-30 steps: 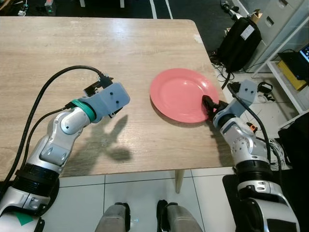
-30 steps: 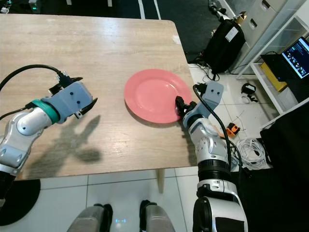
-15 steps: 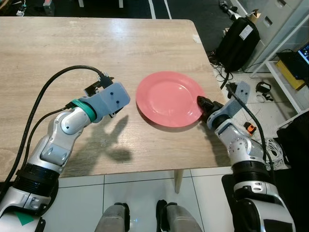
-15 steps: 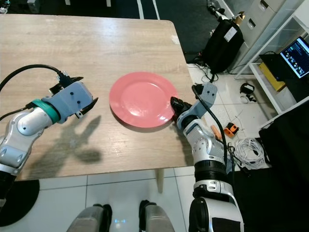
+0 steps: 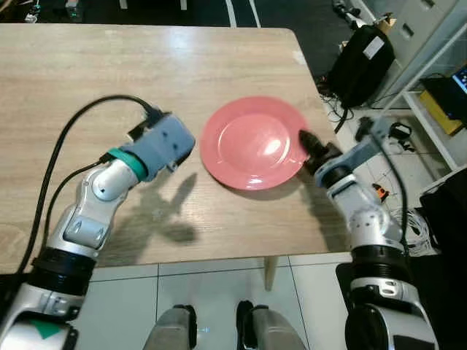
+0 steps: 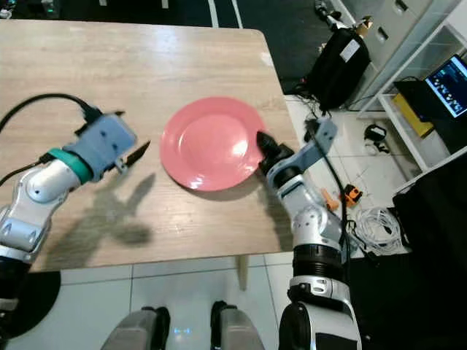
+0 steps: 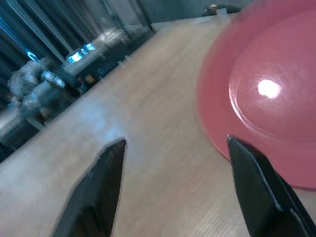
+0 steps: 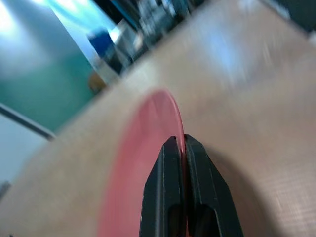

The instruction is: Setting the table

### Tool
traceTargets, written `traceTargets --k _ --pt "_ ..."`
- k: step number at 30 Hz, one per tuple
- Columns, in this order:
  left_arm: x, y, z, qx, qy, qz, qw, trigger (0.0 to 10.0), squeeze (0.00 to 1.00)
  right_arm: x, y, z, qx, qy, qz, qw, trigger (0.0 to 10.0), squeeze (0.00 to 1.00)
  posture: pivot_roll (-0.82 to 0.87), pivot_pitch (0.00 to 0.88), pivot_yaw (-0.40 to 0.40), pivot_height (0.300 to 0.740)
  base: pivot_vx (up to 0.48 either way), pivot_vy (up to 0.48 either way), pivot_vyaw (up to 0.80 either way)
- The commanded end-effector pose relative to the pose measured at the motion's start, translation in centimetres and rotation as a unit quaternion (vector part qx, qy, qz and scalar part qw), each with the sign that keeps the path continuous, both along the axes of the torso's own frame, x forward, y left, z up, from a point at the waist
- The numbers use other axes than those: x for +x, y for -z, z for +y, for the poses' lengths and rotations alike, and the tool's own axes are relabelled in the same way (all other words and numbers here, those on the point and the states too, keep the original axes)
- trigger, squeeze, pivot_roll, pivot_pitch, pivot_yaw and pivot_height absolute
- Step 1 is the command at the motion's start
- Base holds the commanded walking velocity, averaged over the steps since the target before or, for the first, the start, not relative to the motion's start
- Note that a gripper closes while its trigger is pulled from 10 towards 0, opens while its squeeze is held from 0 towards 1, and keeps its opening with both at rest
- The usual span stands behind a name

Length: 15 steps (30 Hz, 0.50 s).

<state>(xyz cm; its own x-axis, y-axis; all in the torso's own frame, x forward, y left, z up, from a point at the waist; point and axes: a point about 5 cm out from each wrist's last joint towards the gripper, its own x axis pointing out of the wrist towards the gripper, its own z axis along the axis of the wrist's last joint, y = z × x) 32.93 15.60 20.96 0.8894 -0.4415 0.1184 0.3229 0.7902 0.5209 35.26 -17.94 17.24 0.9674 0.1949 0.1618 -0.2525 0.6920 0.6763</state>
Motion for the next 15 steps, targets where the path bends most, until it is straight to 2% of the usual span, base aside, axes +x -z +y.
traceTargets --k 1,2,3,4,5,6,7,8,9,10,11,12,13,14,15 --pt "-0.1 -0.9 0.3 -0.070 -0.006 0.006 0.997 10.0 0.00 -0.2 -1.2 -0.8 0.034 0.019 -0.027 0.999 0.0 0.00 0.11 0.108 -0.019 0.740 0.000 0.000 0.00" --pt "-0.1 -1.4 0.4 -0.132 -0.008 0.015 0.991 10.0 0.00 -0.3 -2.0 -1.2 0.054 0.023 -0.046 0.997 0.0 0.00 0.11 0.108 -0.019 0.740 0.000 0.000 0.00" --pt "-0.1 -1.4 0.4 -0.132 -0.008 0.015 0.991 10.0 0.00 -0.3 -2.0 -1.2 0.054 0.023 -0.046 0.997 0.0 0.00 0.11 0.108 -0.019 0.740 0.000 0.000 0.00" --pt "-0.3 -2.0 0.2 -0.188 0.001 0.022 0.982 10.0 0.00 -0.6 -2.9 -1.3 0.079 0.017 -0.067 0.994 0.0 0.00 0.11 0.108 -0.021 0.740 0.000 0.000 0.00" --pt "-0.3 -2.0 0.2 -0.188 0.001 0.022 0.982 10.0 0.00 -0.6 -2.9 -1.3 0.079 0.017 -0.067 0.994 0.0 0.00 0.11 0.108 -0.021 0.740 0.000 0.000 0.00" --pt "-0.3 -2.5 -0.1 -0.243 0.012 0.031 0.969 10.0 0.00 -0.9 -3.6 -1.2 0.097 -0.001 -0.089 0.991 0.0 0.00 0.11 0.107 -0.022 0.740 0.000 0.000 0.00" --pt "-0.3 -2.8 -0.3 -0.273 0.021 0.035 0.961 10.0 0.00 -1.2 -3.9 -1.0 0.106 -0.015 -0.101 0.989 0.0 0.00 0.11 0.107 -0.022 0.740 0.000 0.000 0.00" --pt "-0.3 -2.8 -0.3 -0.273 0.021 0.035 0.961 10.0 0.00 -1.2 -3.9 -1.0 0.106 -0.015 -0.101 0.989 0.0 0.00 0.11 0.107 -0.022 0.740 0.000 0.000 0.00" --pt "-0.3 -3.1 -0.7 -0.315 0.040 0.045 0.947 10.0 0.00 -1.6 -4.2 -0.4 0.111 -0.043 -0.112 0.987 0.2 0.00 0.10 0.105 -0.021 0.740 0.000 0.000 0.00" --pt "-0.1 -3.2 -1.0 -0.341 0.055 0.058 0.937 10.0 0.00 -2.0 -4.4 0.2 0.114 -0.064 -0.121 0.984 10.0 0.00 0.10 0.102 -0.018 0.740 0.000 0.000 0.00" --pt "-0.1 -3.2 -1.0 -0.341 0.055 0.058 0.937 10.0 0.00 -2.0 -4.4 0.2 0.114 -0.064 -0.121 0.984 10.0 0.00 0.10 0.102 -0.018 0.740 0.000 0.000 0.00" --pt "0.1 -3.3 -1.2 -0.354 0.064 0.067 0.930 10.0 0.00 -2.2 -4.5 0.5 0.117 -0.077 -0.127 0.982 10.0 0.00 0.10 0.102 -0.018 0.740 0.000 0.000 0.00" --pt "0.2 -3.1 -1.3 -0.339 0.060 0.071 0.936 10.0 0.00 -2.5 -4.6 0.8 0.114 -0.084 -0.132 0.981 10.0 0.00 0.10 0.102 -0.014 0.740 0.000 0.000 0.00" --pt "0.5 -2.6 -1.2 -0.296 0.045 0.069 0.952 10.0 0.00 -2.6 -4.7 1.0 0.094 -0.085 -0.131 0.983 10.0 0.00 0.10 0.100 -0.013 0.740 0.000 0.000 0.00" --pt "0.6 -2.3 -1.1 -0.263 0.035 0.067 0.962 10.0 0.00 -2.6 -4.7 1.1 0.078 -0.084 -0.130 0.985 10.0 0.00 0.10 0.100 -0.013 0.740 0.000 0.000 0.00"
